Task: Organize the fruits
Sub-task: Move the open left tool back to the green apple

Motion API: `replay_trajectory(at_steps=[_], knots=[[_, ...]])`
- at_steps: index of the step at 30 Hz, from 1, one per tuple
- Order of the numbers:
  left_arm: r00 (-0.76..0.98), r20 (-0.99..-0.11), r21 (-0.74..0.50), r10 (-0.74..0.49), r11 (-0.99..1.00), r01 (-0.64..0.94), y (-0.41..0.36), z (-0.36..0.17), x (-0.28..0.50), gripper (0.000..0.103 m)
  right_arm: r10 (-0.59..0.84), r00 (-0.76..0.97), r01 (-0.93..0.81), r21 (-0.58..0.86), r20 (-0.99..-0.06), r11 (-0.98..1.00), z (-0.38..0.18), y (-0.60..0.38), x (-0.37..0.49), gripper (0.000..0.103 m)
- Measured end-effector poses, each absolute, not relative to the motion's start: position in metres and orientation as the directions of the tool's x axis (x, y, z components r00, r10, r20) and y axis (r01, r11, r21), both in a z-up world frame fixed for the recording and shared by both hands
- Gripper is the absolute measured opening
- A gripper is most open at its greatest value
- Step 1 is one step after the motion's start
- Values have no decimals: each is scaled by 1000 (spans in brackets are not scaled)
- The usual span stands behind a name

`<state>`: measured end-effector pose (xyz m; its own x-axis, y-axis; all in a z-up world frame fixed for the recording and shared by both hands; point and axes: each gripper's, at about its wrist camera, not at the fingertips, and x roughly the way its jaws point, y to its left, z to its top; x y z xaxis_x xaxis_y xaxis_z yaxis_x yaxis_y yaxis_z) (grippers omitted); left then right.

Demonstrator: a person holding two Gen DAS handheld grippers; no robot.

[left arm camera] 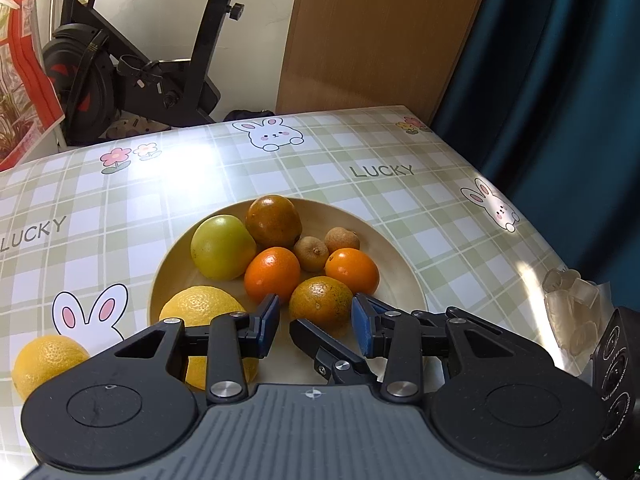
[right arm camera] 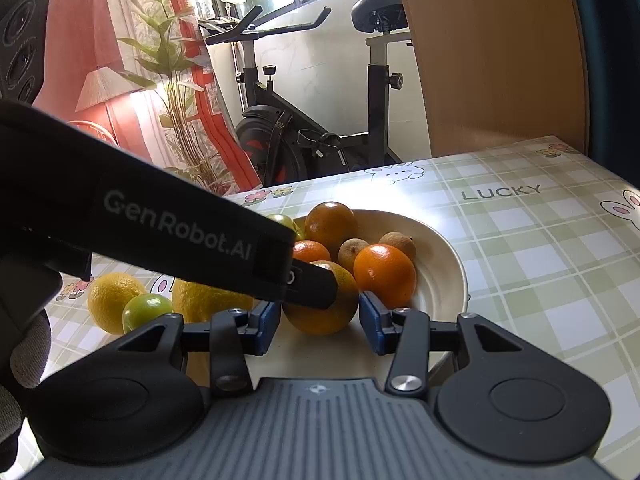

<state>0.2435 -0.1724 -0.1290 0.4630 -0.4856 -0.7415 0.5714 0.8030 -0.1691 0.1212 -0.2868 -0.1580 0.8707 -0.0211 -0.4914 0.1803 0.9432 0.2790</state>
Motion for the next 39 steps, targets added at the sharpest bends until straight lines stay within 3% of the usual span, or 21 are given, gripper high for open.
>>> replay_trajectory(at_steps=[8, 19, 27, 39], knots=[[515, -675, -209, -529, 806, 555, -136, -113, 232, 42, -2, 903, 139, 287, -430, 948, -155, -285, 112, 47], [603, -654, -229, -457, 879, 417, -37, -105, 218, 41, -12, 930, 103, 229, -368, 968, -150, -272, 105, 47], [628, -646, -267, -433, 900, 344, 4, -106, 221, 41, 38, 927, 37, 191, -372, 981, -148, -248, 104, 46], [576, -639, -316, -510, 856, 408, -17, -118, 230, 41, 151, 897, -117, 108, -415, 987, -150, -202, 117, 45]])
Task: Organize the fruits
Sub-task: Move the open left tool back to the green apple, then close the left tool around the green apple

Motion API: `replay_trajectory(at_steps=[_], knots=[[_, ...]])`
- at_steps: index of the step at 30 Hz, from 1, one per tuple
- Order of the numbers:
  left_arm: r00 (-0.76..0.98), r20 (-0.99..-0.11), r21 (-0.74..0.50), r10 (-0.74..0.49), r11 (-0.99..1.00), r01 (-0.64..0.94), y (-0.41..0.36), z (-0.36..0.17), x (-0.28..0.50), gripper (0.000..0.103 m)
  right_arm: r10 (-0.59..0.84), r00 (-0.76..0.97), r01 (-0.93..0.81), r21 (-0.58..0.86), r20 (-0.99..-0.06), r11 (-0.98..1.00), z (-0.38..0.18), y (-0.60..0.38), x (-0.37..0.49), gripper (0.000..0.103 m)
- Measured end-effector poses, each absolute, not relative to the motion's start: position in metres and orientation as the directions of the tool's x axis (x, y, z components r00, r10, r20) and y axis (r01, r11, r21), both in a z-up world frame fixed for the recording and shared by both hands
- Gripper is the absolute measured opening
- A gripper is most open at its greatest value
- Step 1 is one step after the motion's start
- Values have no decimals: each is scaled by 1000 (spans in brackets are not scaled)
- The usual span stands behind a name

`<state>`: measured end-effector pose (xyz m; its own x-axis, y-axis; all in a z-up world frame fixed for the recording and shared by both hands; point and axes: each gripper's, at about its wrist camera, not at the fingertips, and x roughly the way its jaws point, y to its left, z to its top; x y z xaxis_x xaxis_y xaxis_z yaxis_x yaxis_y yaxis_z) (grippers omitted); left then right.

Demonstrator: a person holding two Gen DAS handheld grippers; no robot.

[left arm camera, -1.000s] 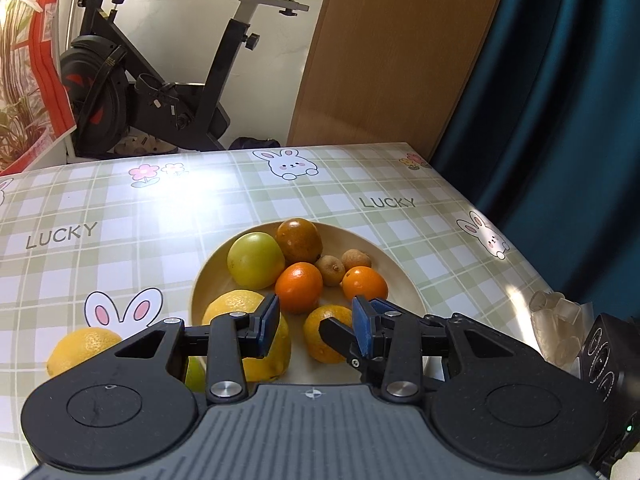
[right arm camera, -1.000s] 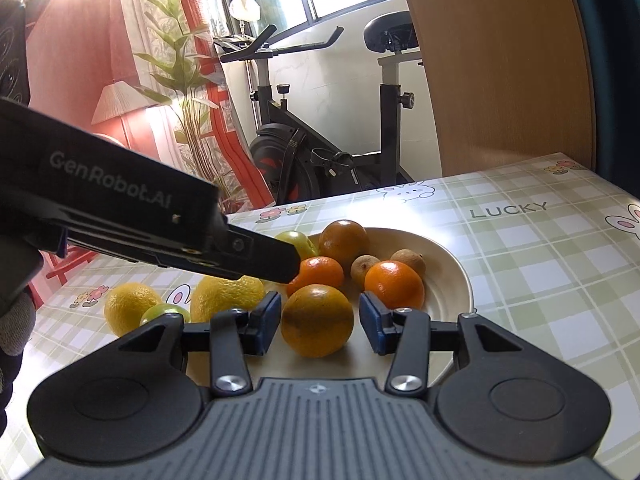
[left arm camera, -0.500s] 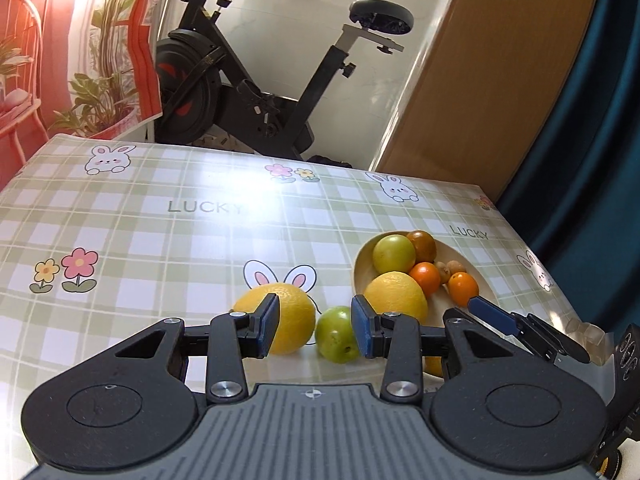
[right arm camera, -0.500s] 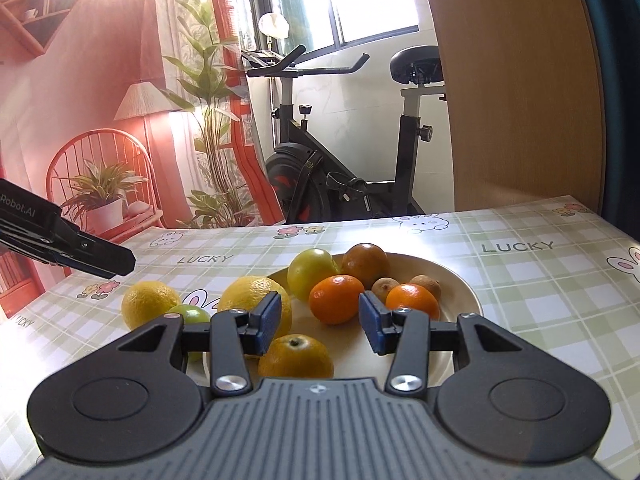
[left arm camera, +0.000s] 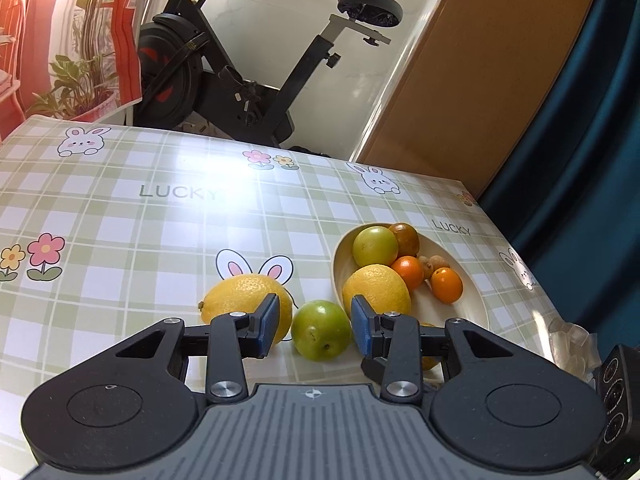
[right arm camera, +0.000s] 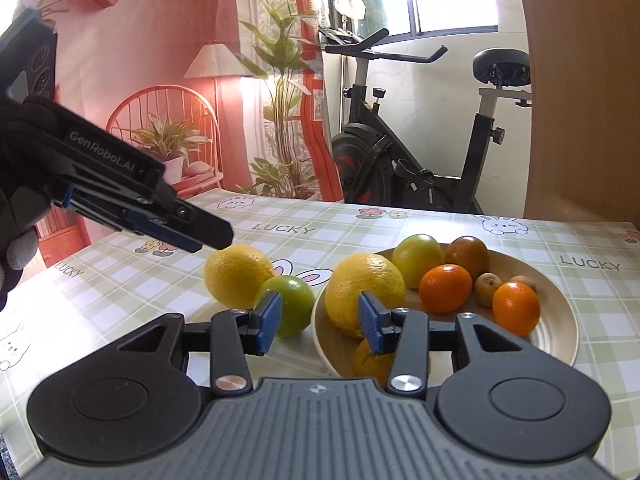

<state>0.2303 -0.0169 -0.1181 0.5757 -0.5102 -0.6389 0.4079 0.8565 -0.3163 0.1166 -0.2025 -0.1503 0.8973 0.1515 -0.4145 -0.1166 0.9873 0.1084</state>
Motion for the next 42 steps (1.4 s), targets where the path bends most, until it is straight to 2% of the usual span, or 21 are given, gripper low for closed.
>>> replay_trajectory(at_steps=[8, 15, 42], knots=[[533, -655, -331, -536, 837, 436, -50, -132, 255, 41, 162, 885, -126, 111, -436, 986, -156, -201, 121, 45], [506, -694, -314, -512, 848, 428, -62, -146, 265, 41, 170, 878, -134, 111, -447, 985, -157, -200, 122, 45], [484, -714, -322, -506, 851, 414, -46, -155, 252, 43, 206, 835, -183, 95, -511, 979, -164, -192, 135, 45]])
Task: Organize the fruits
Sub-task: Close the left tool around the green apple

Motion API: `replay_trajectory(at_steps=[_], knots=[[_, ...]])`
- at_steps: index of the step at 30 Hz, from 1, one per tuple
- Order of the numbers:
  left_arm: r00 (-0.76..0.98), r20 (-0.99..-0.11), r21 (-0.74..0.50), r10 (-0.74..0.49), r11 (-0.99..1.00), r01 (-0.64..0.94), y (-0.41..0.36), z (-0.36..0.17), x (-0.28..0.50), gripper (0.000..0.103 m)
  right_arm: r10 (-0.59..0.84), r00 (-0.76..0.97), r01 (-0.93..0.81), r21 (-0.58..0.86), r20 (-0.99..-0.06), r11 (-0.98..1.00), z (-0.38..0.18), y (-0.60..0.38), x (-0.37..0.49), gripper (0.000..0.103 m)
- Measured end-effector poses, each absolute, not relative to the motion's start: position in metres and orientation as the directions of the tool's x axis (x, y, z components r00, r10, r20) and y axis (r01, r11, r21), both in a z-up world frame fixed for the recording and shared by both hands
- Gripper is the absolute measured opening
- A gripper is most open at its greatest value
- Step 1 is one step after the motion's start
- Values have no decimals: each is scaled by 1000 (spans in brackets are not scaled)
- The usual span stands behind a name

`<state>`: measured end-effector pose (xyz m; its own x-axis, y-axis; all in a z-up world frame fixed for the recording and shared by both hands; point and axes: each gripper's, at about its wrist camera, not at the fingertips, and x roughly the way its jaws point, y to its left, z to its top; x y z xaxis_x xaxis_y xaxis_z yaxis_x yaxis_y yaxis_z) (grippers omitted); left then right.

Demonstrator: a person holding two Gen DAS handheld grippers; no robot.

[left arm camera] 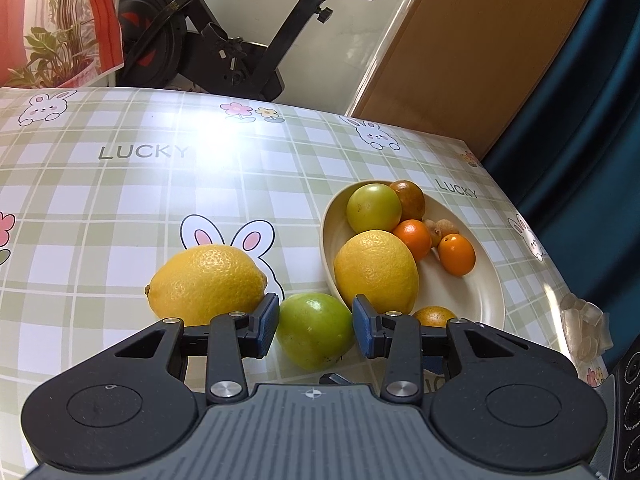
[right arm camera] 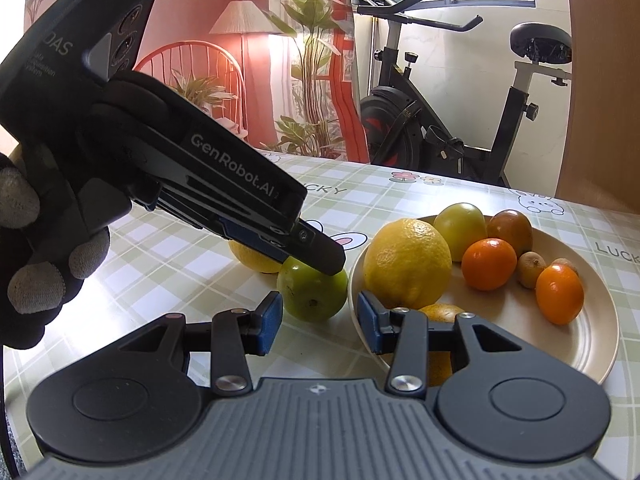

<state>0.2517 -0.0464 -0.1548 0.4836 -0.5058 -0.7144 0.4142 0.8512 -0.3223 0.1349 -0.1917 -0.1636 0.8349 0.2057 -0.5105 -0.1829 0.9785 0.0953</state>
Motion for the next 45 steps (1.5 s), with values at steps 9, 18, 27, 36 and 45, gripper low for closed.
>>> replay_trajectory(at_steps=[9, 18, 27, 36, 45], knots=[[475, -722, -296, -503, 845, 445, -51, -153, 246, 42, 199, 835, -181, 85, -513, 980, -165, -188, 136, 45], [412, -729, -345, -546, 814, 468, -38, -155, 226, 42, 209, 839, -188, 93, -503, 978, -164, -191, 132, 46], [484, -706, -331, -516, 846, 419, -33, -145, 238, 41, 209, 840, -187, 93, -500, 978, -163, -190, 131, 46], [496, -721, -278, -484, 858, 433, -54, -151, 251, 42, 210, 838, -187, 98, -504, 978, -163, -191, 132, 46], [446, -741, -299, -503, 841, 452, -51, -158, 250, 48, 214, 845, -190, 100, -490, 977, -162, -191, 128, 46]])
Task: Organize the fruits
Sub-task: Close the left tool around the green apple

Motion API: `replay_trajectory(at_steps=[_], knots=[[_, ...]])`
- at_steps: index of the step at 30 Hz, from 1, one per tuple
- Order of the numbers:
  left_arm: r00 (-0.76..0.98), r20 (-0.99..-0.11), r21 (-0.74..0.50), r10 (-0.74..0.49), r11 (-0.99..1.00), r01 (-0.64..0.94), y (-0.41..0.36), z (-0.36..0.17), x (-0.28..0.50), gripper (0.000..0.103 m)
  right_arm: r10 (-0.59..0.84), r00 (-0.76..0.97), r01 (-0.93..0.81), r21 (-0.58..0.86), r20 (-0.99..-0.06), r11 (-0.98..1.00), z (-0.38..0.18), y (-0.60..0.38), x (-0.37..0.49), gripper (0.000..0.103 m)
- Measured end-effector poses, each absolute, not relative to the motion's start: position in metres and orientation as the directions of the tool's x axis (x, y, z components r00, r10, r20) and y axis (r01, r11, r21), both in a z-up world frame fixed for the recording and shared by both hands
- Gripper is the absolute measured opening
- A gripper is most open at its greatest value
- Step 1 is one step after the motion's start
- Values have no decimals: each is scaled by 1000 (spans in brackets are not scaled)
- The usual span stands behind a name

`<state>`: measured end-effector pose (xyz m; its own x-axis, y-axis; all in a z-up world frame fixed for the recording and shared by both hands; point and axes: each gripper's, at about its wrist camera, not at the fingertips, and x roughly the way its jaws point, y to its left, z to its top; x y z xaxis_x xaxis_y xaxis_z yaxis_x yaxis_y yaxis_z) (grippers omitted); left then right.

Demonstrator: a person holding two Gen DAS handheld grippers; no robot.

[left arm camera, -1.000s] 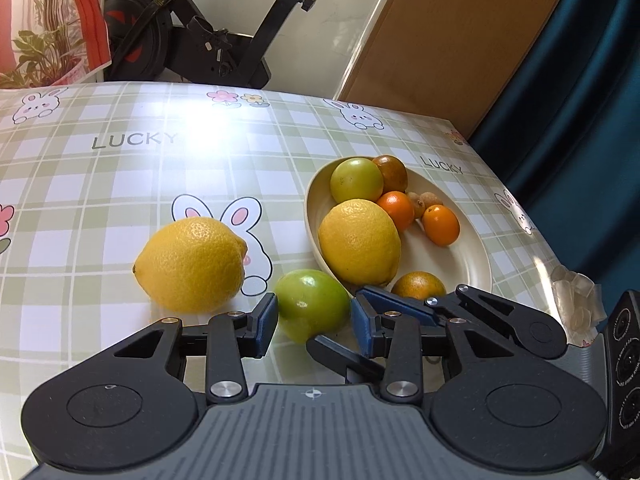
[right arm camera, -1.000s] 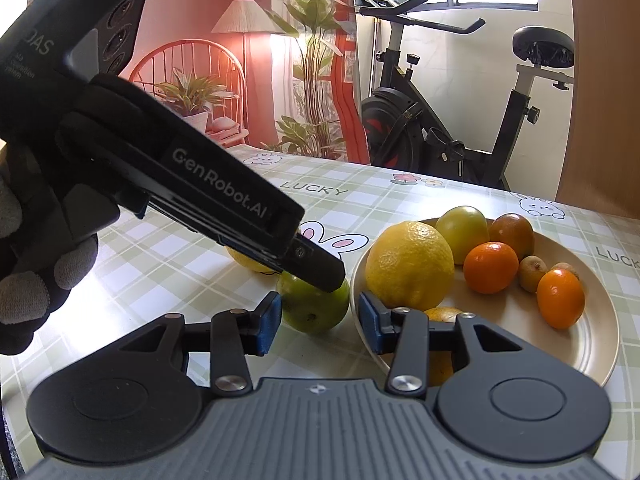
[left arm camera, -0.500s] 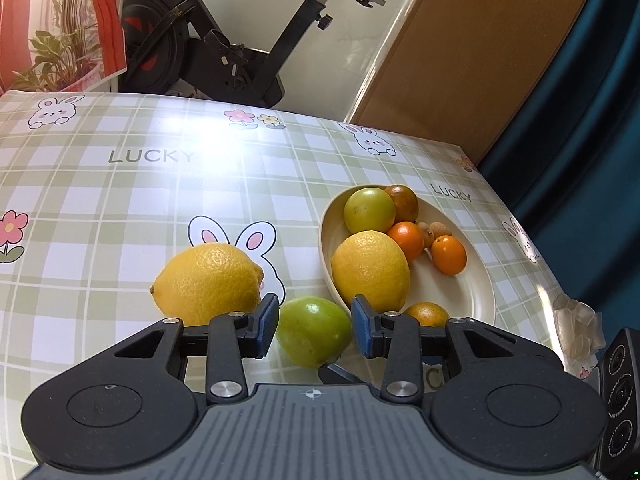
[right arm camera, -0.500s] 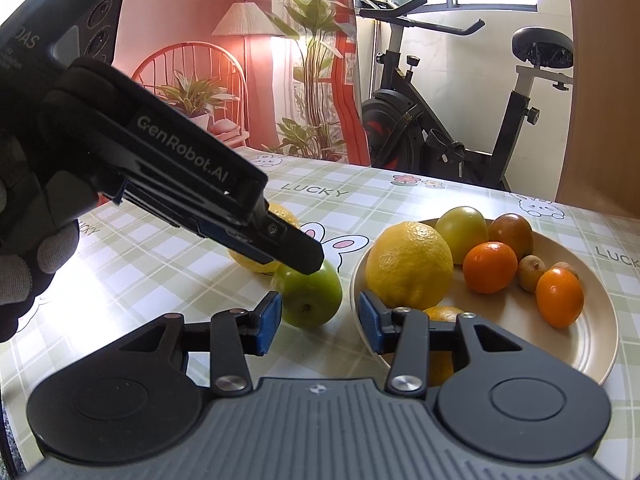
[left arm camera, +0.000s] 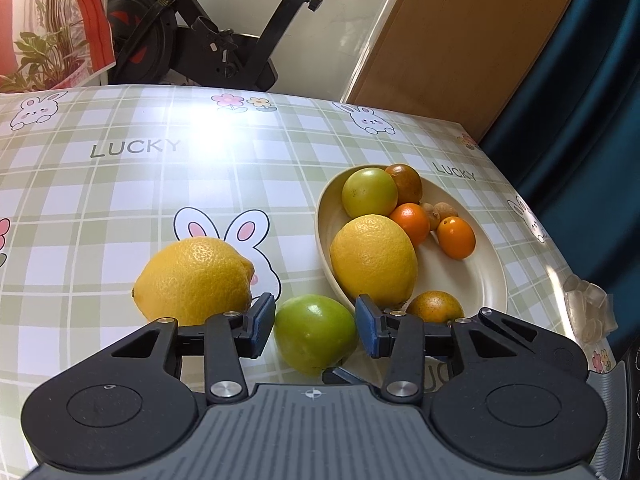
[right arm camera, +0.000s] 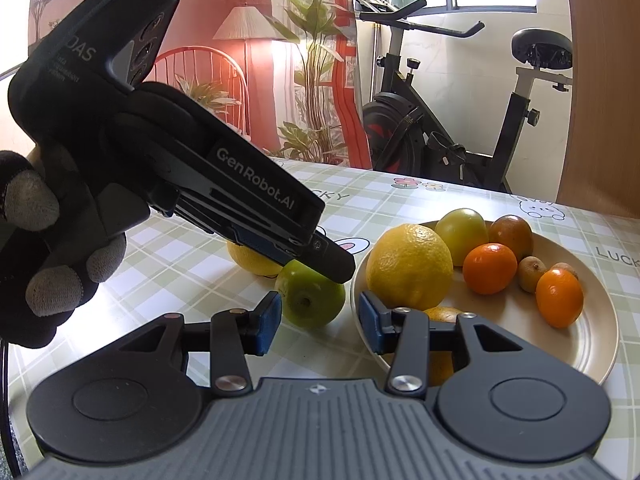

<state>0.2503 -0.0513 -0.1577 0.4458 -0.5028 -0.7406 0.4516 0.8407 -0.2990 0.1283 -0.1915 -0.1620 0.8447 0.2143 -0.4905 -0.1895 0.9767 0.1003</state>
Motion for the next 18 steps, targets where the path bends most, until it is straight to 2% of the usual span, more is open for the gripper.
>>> replay_trajectory(at_steps=[12, 18], knots=[[411, -751, -290, -517, 817, 498, -51, -157, 237, 48, 226, 855, -204, 97, -467, 974, -160, -188, 119, 46], [396, -750, -303, -530, 808, 505, -44, -157, 231, 48, 252, 837, -235, 96, -486, 967, -161, -184, 120, 46]])
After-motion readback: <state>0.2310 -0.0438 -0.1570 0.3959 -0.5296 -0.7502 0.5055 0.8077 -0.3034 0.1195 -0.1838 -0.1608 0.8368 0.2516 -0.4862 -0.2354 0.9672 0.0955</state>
